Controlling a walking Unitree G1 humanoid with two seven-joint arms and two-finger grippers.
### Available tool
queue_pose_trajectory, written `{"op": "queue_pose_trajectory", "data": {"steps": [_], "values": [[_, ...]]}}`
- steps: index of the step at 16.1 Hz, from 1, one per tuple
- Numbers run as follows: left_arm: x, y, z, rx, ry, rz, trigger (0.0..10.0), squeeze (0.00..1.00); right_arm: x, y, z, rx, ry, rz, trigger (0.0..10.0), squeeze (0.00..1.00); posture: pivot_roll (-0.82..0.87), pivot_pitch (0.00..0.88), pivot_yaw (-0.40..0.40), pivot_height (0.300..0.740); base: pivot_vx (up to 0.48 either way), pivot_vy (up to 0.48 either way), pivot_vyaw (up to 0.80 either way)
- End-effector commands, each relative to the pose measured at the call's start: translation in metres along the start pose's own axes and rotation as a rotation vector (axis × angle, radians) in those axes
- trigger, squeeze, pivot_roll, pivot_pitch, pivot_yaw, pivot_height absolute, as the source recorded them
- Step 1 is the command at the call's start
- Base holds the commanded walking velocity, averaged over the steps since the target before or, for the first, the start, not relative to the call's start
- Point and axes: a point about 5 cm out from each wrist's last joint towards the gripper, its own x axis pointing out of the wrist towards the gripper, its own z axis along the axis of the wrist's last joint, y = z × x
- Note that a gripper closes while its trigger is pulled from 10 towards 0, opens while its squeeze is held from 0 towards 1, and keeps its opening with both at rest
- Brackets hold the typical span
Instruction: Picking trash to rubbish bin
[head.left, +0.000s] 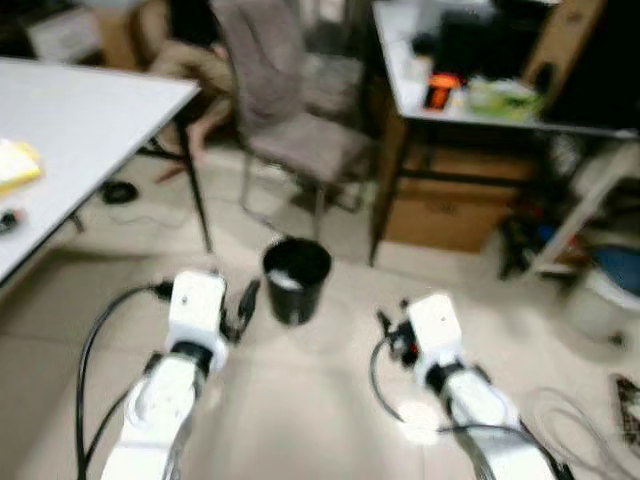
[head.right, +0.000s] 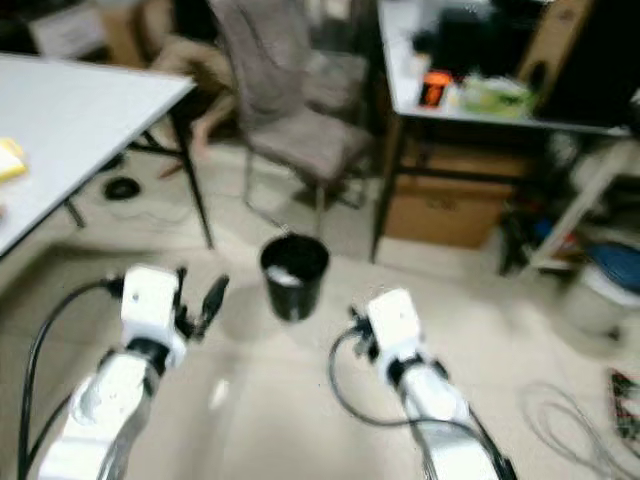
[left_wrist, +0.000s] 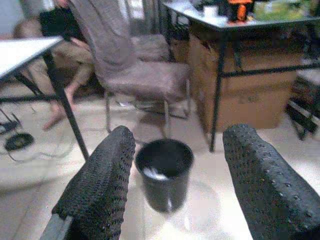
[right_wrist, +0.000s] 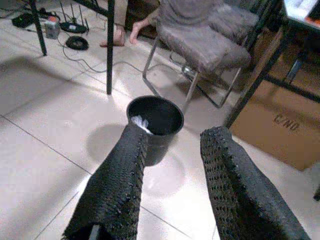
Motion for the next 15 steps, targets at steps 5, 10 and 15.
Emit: {"op": "queue_pose_trajectory", "data": {"steps": [5,10,15], "values": [[0.004,0.011,0.015,0.062,-0.076,0.108,10.0,0.0,0.009,0.002,0.012,-0.079,-0.054,0.053,10.0,0.0,0.05,0.0,-0.064,0.74,-0.174,0.0,0.0],[0.006,0.02,0.018,0.103,-0.087,0.152,10.0,0.0,0.013,0.005,0.013,-0.096,-0.073,0.083,10.0,0.0,0.06,0.0,-0.064,0.74,0.196,0.0,0.74],[0.01,0.015,0.022,0.114,-0.099,0.119,10.0,0.0,0.014,0.003,0.016,-0.093,-0.089,0.077,10.0,0.0,0.06,0.0,-0.064,0.74,0.424,0.0,0.8]]}}
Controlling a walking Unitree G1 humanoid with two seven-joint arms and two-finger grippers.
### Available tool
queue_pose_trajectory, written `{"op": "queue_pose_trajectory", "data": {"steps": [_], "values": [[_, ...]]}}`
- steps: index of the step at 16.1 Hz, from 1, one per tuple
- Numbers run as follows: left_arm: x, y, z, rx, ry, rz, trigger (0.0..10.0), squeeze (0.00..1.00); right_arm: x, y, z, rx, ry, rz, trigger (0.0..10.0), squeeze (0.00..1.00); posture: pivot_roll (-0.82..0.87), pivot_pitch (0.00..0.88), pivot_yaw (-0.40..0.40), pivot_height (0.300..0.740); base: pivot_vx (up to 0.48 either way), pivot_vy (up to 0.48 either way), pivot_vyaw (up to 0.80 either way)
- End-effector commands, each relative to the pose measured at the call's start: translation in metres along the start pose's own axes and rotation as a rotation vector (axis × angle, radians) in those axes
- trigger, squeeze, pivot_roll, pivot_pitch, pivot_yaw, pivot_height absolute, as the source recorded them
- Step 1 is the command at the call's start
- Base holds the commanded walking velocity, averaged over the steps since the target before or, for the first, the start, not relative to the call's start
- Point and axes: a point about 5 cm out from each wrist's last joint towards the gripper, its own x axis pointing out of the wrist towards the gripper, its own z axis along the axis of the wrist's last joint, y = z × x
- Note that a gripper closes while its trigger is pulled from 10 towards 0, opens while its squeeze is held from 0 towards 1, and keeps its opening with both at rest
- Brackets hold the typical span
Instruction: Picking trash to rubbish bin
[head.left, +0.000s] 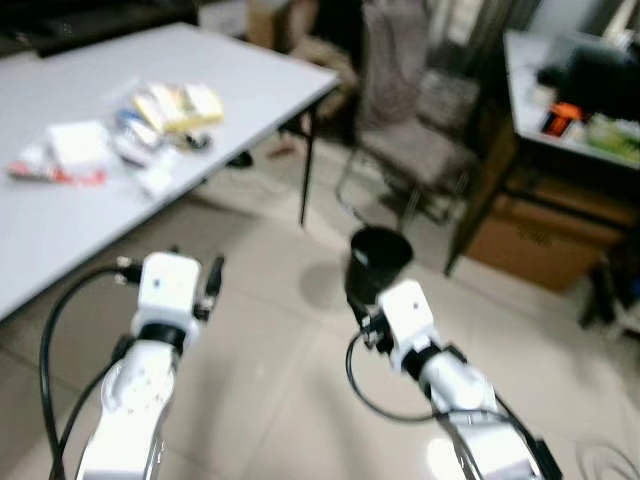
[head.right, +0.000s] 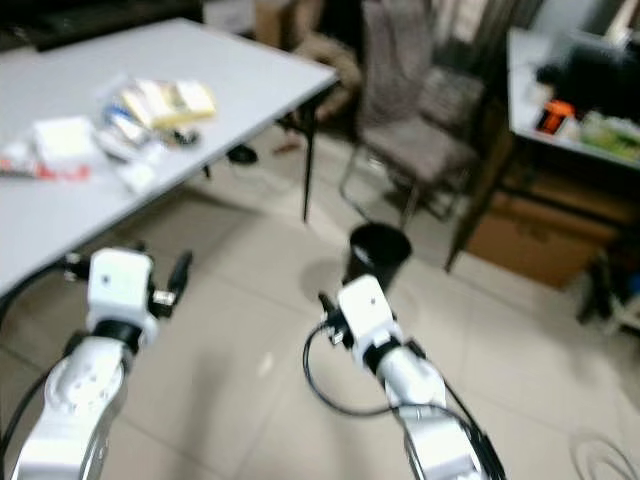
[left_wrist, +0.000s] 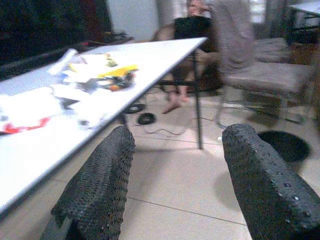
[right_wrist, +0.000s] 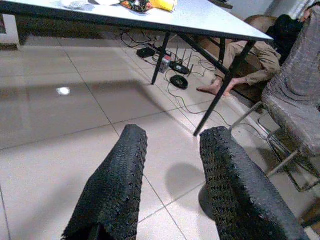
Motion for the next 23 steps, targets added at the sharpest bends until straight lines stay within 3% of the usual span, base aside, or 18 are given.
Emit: {"op": "queue_pose_trajectory", "data": {"steps": [1,10,17,19,23], "values": [[0.003,-0.01,0.004,-0.012,-0.018,-0.035,10.0,0.0,-0.003,-0.009,-0.003,-0.009,0.012,-0.028,10.0,0.0,0.06,0.0,-0.061,0.74,0.428,0.0,0.59],[0.01,-0.013,0.003,-0.015,-0.013,-0.048,10.0,0.0,-0.002,-0.013,-0.003,-0.019,0.005,-0.035,10.0,0.0,0.06,0.0,-0.061,0.74,0.427,0.0,0.5],[0.011,-0.013,0.0,-0.025,-0.002,-0.072,10.0,0.0,-0.006,-0.018,-0.007,0.026,0.015,-0.084,10.0,0.0,0.05,0.0,-0.055,0.74,0.427,0.0,0.0],[0.009,-0.017,-0.002,-0.033,0.002,-0.1,10.0,0.0,-0.01,-0.019,-0.011,0.086,0.045,-0.114,10.0,0.0,0.05,0.0,-0.053,0.74,0.424,0.0,0.0],[-0.001,-0.024,-0.011,-0.06,0.033,-0.158,10.0,0.0,-0.023,-0.017,-0.015,0.091,0.046,-0.122,10.0,0.0,0.04,0.0,-0.051,0.74,0.419,0.0,-0.58]]}}
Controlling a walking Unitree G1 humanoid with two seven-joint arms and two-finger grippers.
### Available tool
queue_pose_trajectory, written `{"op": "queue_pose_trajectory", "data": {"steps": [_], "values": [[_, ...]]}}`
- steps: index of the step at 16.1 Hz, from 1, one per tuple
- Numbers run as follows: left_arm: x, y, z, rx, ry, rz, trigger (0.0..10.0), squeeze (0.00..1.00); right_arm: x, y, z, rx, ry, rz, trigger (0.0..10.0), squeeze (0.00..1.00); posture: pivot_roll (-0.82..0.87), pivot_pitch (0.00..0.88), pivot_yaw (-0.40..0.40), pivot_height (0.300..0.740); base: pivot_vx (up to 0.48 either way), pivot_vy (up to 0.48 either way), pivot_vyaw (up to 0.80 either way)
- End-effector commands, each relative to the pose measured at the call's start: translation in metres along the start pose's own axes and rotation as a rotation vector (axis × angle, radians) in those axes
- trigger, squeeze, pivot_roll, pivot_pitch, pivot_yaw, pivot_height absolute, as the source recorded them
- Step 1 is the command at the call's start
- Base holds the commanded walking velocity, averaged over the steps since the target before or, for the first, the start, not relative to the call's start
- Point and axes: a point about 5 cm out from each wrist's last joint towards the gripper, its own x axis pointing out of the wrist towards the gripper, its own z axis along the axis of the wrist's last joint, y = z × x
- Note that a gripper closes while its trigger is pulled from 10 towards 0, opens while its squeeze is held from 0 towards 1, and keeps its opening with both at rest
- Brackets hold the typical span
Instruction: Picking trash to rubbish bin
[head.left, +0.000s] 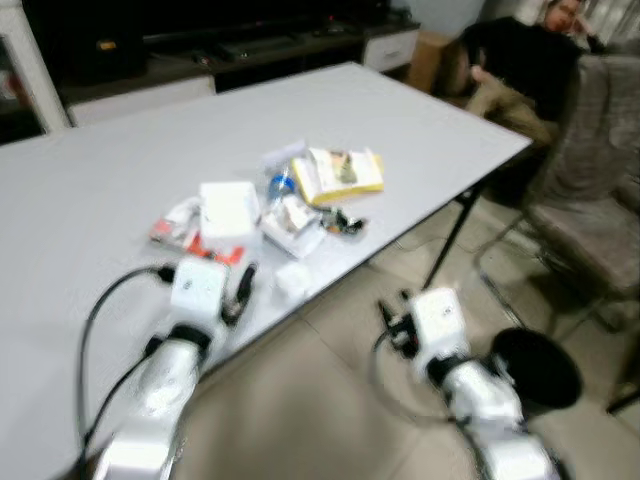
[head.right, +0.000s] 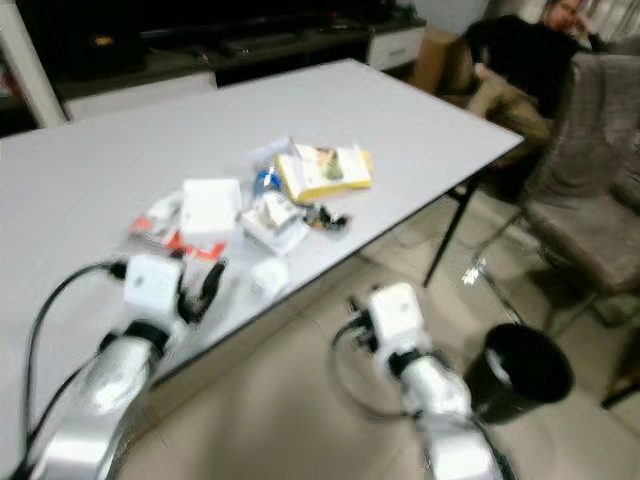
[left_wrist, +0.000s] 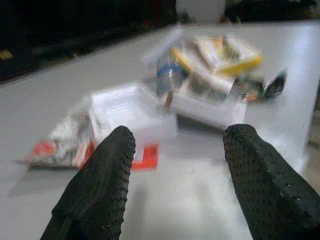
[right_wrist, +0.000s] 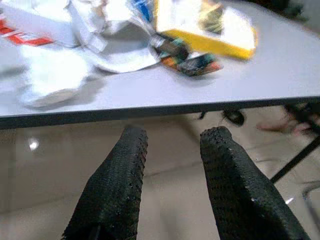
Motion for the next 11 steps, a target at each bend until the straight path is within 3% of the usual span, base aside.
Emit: {"op": "queue_pose_trajectory", "data": {"steps": [1,2,3,4,5,11], "values": [[-0.002,-0.008,0.004,-0.035,-0.024,-0.043,10.0,0.0,-0.008,-0.012,0.002,-0.022,-0.011,-0.032,10.0,0.0,0.03,0.0,-0.05,0.74,0.0,0.0,0.0],[-0.004,-0.009,0.0,-0.045,0.001,-0.051,10.0,0.0,-0.009,-0.012,0.002,-0.02,-0.01,-0.03,10.0,0.0,0.03,0.0,-0.05,0.74,0.0,0.0,0.0],[-0.01,-0.01,-0.007,-0.078,0.031,-0.079,10.0,0.33,-0.01,-0.011,0.001,-0.002,-0.003,-0.016,10.0,0.0,0.04,0.0,-0.051,0.74,0.0,0.0,0.0],[-0.011,-0.01,-0.008,-0.094,0.029,-0.081,10.0,0.33,-0.01,-0.01,0.001,0.002,-0.002,-0.013,10.0,0.0,0.04,0.0,-0.051,0.74,0.0,0.0,0.0],[-0.011,-0.011,-0.009,-0.134,0.035,-0.111,10.0,1.0,-0.01,-0.009,0.002,0.012,-0.01,0.005,10.0,0.0,0.04,0.0,-0.051,0.74,0.0,0.0,0.0],[0.006,-0.017,-0.013,-0.139,0.046,-0.216,10.0,1.0,-0.008,-0.007,0.003,0.021,-0.016,0.026,10.0,0.0,0.04,0.0,-0.042,0.74,0.0,0.0,0.0]]}}
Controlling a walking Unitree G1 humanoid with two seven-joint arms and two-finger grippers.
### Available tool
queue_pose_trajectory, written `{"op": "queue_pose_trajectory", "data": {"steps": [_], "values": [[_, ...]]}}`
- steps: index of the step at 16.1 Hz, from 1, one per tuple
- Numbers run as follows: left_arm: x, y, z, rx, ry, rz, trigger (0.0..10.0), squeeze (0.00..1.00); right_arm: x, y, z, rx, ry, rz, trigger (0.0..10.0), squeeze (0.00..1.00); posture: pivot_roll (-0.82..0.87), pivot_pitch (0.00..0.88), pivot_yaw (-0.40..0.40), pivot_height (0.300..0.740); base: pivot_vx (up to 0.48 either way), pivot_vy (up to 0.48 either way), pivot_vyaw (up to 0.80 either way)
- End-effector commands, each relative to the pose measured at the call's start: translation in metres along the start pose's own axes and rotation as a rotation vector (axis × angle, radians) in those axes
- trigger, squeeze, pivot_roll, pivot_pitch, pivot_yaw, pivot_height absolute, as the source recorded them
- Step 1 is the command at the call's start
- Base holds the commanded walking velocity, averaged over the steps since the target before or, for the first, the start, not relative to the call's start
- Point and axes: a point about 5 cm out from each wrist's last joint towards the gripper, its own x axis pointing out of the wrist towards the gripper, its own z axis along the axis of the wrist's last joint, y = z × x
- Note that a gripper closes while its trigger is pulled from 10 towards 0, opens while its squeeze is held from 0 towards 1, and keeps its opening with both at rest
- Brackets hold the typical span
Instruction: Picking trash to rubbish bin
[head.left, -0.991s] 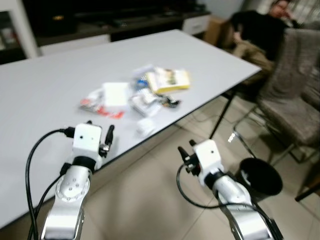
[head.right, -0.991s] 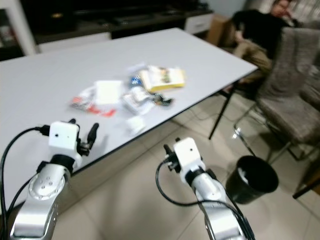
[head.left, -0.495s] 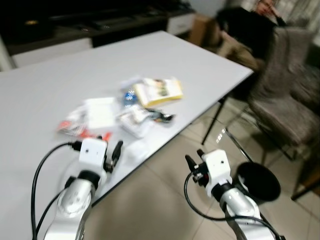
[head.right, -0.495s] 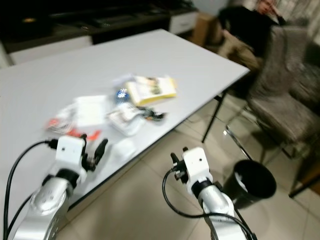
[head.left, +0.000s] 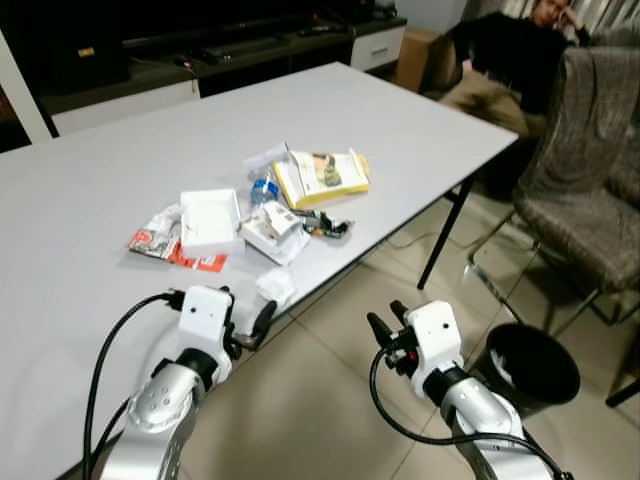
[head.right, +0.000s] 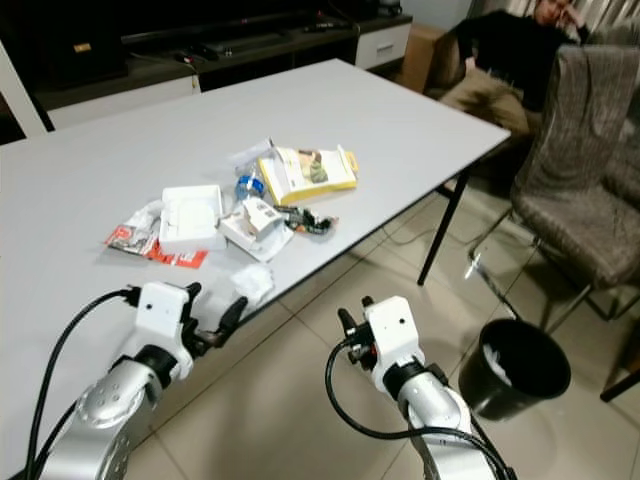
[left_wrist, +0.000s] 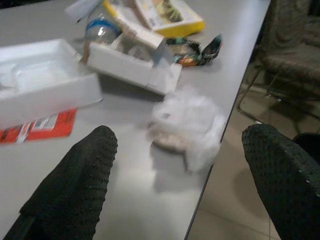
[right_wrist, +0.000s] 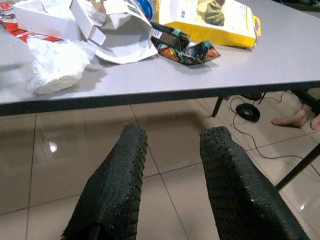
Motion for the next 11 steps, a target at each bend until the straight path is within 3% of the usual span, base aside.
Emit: {"op": "queue_pose_trajectory", "data": {"steps": [1,6,9,11], "values": [[0.009,-0.003,0.006,0.002,-0.029,-0.04,10.0,1.0,0.0,-0.004,0.004,0.002,-0.01,-0.013,10.0,0.0,0.04,0.0,-0.037,0.74,0.0,0.0,0.0],[0.032,-0.006,0.008,0.073,-0.036,-0.087,10.0,1.0,-0.002,-0.004,0.003,0.002,-0.009,-0.023,10.0,0.0,0.02,0.0,-0.027,0.74,0.0,0.0,0.0],[0.051,-0.001,0.001,0.204,-0.006,-0.061,10.0,1.0,-0.003,-0.003,0.002,0.002,-0.006,-0.031,10.0,0.0,0.01,0.0,-0.019,0.74,0.0,0.0,0.0],[0.057,-0.001,-0.005,0.194,0.017,-0.052,10.0,1.0,-0.003,-0.003,0.002,0.003,-0.005,-0.034,10.0,0.0,0.01,0.0,-0.016,0.74,0.0,0.0,0.0]]}}
